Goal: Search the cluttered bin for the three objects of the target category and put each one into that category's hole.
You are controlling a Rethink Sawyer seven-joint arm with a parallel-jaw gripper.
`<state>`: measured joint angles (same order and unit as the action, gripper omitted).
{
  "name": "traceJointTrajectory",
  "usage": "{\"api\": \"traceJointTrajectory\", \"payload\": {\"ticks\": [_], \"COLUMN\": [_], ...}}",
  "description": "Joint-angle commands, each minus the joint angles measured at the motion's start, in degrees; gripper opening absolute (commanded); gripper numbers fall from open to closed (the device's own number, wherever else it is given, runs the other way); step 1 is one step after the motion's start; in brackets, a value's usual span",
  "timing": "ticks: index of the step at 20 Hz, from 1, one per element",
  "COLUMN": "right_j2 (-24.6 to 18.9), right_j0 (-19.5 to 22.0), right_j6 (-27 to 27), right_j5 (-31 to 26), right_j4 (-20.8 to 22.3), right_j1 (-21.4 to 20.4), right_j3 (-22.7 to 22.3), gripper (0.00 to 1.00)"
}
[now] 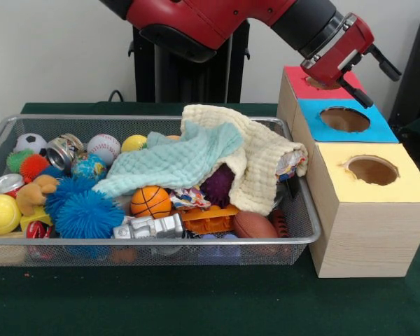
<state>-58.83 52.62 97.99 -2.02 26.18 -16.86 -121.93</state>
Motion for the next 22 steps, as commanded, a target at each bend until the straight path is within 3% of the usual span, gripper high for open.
{"api": "traceJointTrajectory", "payload": {"ticks": [1, 6, 10, 14, 18, 22], "right_j2": [3.2, 7.8, 11.8, 13.1, 13.9, 12.5], "right_j0": [-0.5, -2.7, -2.7, -1.5, -1.5, -0.6], "right_j6": [3.9, 7.0, 8.2, 5.3, 4.0, 3.6], "right_j5": [0.4, 1.8, -1.3, -4.2, -6.0, -6.6], "right_j4": [1.6, 0.2, -1.7, -0.9, -0.8, -1.5], "right_j1": [-3.1, -9.8, -12.2, -11.2, -12.9, -13.3], "right_j3": [7.0, 5.1, 3.8, 5.6, 6.2, 5.5], "gripper": [1.0, 1.0, 1.0, 1.0, 1.0, 1.0]}}
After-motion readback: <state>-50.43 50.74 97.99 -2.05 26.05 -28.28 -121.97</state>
